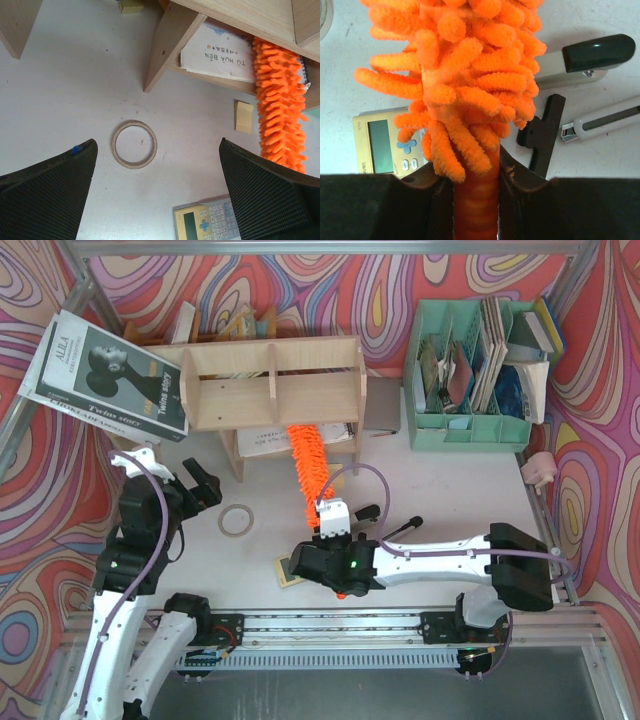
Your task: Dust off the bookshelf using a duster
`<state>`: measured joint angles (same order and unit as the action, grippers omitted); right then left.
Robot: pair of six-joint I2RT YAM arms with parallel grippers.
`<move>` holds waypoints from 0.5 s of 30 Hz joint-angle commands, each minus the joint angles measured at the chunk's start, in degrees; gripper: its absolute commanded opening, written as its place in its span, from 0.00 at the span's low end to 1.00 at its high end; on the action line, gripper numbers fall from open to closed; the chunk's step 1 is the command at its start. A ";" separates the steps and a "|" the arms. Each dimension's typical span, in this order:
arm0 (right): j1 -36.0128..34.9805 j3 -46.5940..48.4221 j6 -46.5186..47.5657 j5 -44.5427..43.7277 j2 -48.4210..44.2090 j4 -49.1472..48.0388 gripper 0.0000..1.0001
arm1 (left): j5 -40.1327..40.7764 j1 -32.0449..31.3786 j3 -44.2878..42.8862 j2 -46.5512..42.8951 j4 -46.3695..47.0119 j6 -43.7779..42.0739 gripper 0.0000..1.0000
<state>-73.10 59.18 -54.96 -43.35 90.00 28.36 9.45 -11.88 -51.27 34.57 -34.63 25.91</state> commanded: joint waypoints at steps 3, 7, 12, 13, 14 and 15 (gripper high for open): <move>1.34 1.40 -10.87 -6.05 -1.35 8.56 0.00 | 0.45 0.54 0.68 -0.92 -0.21 0.19 0.99; 1.67 0.66 -8.64 -4.91 -2.01 7.12 0.00 | 0.82 0.52 0.83 -1.48 -0.19 0.28 0.99; 1.72 -1.85 4.37 2.47 -2.85 -7.14 0.00 | 1.00 0.54 0.72 -1.40 -0.28 0.06 0.99; 1.69 -1.64 6.61 3.92 -2.45 -9.21 0.00 | 1.08 0.52 0.67 -1.43 -0.30 0.02 0.99; 1.72 -1.13 8.62 5.30 -1.65 -10.74 0.00 | 1.16 0.53 0.69 -1.43 -0.26 0.08 0.99; 1.71 -0.35 9.80 6.24 -0.85 -11.38 0.00 | 1.18 0.46 0.70 -1.48 -0.33 0.10 0.98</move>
<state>-71.44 57.58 -54.11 -40.73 88.71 26.48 9.61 -11.88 -51.27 33.54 -34.63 25.91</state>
